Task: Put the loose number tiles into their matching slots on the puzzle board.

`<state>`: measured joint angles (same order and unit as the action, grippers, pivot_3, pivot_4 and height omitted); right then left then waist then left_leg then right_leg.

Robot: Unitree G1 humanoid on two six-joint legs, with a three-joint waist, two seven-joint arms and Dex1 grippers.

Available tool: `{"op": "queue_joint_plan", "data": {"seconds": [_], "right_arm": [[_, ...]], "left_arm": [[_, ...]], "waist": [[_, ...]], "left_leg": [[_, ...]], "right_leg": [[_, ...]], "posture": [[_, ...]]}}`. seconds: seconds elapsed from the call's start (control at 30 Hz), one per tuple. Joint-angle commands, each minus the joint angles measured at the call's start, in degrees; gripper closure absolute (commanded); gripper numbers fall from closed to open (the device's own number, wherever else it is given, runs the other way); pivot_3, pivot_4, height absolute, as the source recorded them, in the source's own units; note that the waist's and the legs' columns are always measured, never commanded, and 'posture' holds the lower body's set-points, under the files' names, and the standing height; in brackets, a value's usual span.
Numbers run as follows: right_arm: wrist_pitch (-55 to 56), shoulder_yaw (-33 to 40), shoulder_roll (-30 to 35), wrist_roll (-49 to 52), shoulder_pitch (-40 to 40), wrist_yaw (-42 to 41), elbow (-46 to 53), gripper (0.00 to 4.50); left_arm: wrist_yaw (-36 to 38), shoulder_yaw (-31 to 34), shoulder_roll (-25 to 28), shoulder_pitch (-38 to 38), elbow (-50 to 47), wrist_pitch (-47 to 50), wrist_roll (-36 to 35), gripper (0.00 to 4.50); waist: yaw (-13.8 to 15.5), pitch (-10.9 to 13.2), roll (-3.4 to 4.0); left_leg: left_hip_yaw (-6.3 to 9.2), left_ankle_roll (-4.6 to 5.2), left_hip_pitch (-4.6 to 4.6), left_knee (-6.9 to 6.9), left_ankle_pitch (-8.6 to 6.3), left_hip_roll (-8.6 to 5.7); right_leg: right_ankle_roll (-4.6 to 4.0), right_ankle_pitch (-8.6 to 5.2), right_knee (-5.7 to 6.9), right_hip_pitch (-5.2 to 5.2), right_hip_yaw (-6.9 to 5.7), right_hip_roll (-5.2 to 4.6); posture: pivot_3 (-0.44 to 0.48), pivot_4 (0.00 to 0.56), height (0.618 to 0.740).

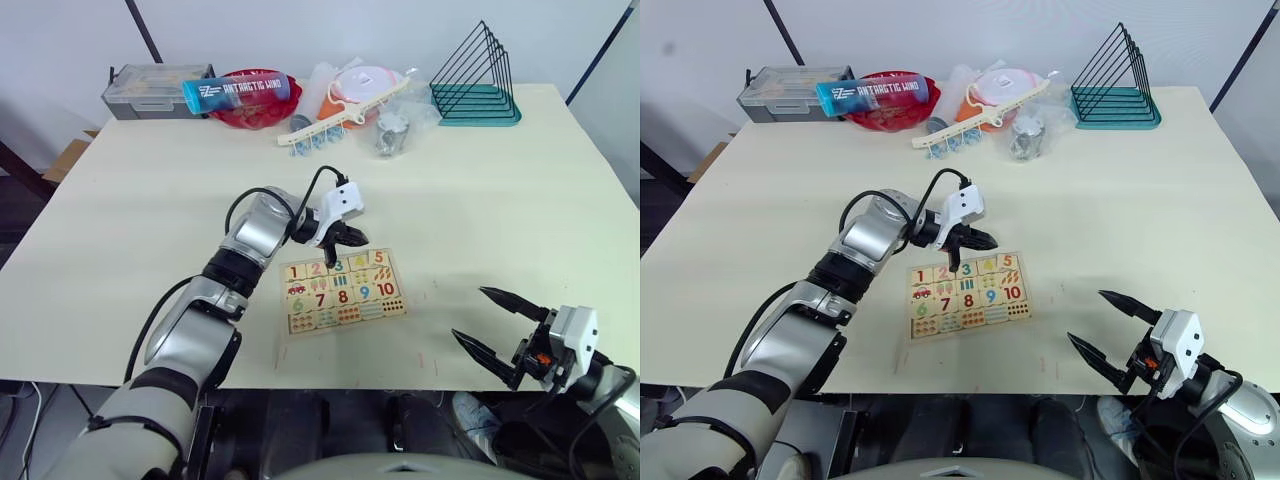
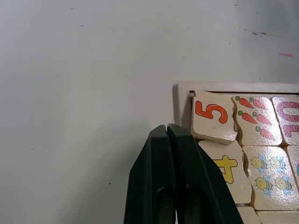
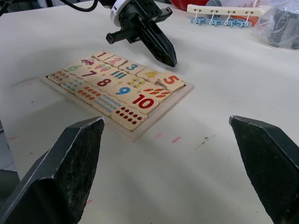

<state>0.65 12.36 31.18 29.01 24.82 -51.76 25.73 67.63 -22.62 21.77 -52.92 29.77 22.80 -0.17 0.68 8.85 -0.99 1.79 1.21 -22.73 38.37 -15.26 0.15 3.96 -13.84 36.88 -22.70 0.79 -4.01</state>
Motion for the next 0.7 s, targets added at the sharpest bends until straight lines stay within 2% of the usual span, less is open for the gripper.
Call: {"op": "queue_joint_plan", "data": {"seconds": [0.03,0.7], "right_arm": [[0.9,1.6,0.2,0.6,0.0,0.3,1.4,0.0],[0.5,1.0,0.6,0.0,0.2,0.2,1.5,0.0]], "left_arm": [[0.5,0.5,-0.3,0.1,-1.2,-0.5,-0.1,4.43],[1.1,0.0,-1.4,0.7,-1.0,-0.4,1.1,4.43]], "waist": [[0.0,0.0,0.0],[0.0,0.0,0.0]], "left_leg": [[0.0,0.0,0.0,0.0,0.0,0.0],[0.0,0.0,0.0,0.0,0.0,0.0]], "right_leg": [[0.0,0.0,0.0,0.0,0.0,0.0],[0.0,0.0,0.0,0.0,0.0,0.0]], "posture": [[0.0,0.15,0.74],[0.0,0.15,0.74]]}}
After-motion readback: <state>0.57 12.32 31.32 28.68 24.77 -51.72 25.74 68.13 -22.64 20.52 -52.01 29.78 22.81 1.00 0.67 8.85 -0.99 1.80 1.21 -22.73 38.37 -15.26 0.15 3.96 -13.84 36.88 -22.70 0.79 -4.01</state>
